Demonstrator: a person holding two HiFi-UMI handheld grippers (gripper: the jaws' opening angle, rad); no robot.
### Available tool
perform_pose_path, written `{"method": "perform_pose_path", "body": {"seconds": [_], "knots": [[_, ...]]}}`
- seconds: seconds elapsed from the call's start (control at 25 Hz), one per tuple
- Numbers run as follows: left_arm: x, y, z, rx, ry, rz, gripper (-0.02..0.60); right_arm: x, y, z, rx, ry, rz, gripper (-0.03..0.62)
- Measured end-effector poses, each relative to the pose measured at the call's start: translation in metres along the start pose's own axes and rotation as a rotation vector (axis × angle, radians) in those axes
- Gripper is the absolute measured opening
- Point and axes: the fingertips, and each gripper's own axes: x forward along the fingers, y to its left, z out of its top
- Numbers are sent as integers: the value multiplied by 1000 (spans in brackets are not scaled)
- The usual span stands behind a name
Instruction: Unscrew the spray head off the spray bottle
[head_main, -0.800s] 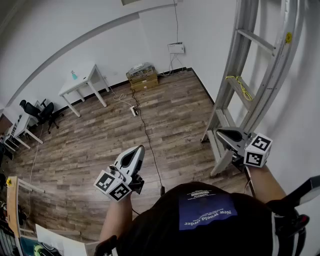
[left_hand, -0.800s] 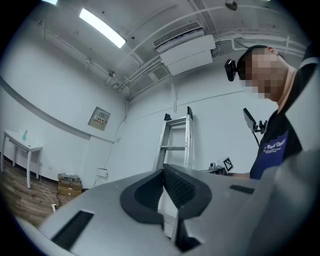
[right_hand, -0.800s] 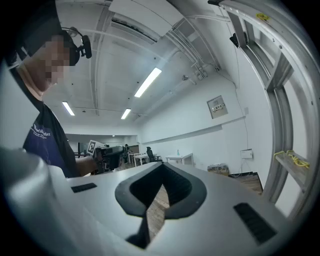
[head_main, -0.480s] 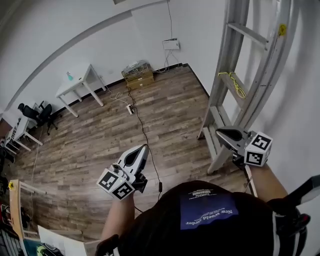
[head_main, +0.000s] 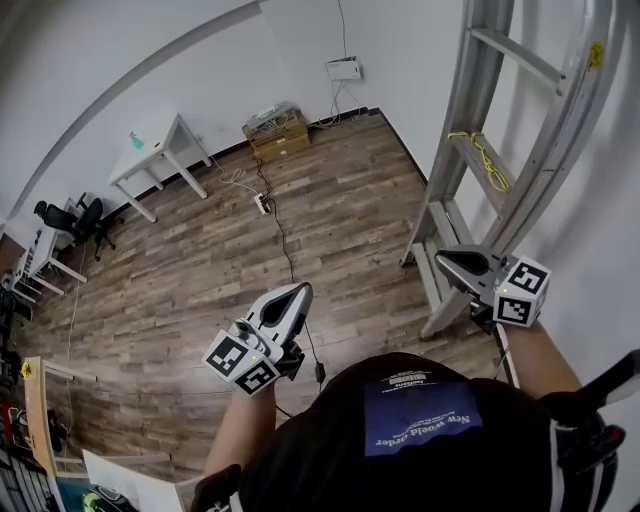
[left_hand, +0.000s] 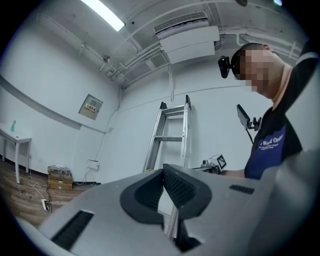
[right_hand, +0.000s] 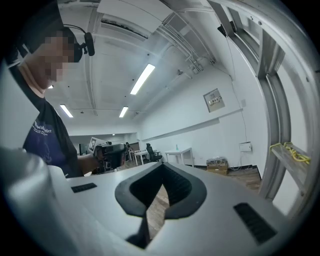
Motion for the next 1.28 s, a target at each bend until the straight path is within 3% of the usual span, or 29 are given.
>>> {"method": "perform_pose_path", "body": {"seconds": [0.4,0.68,1.0,1.28], "knots": [[-51,143,21,-64,-56,6,5,146,9,28,-28,14,-12,-5],[-102,253,49,-59,-84,45,5,264,17,45,-37,-1,17,-5],[-144,327,47,-70,-93,143,5,360,13,44,-46,46,101,-5],[-142,373,42,-75,-84,246,5,420,-23,43,-27,56,201,-5]]}}
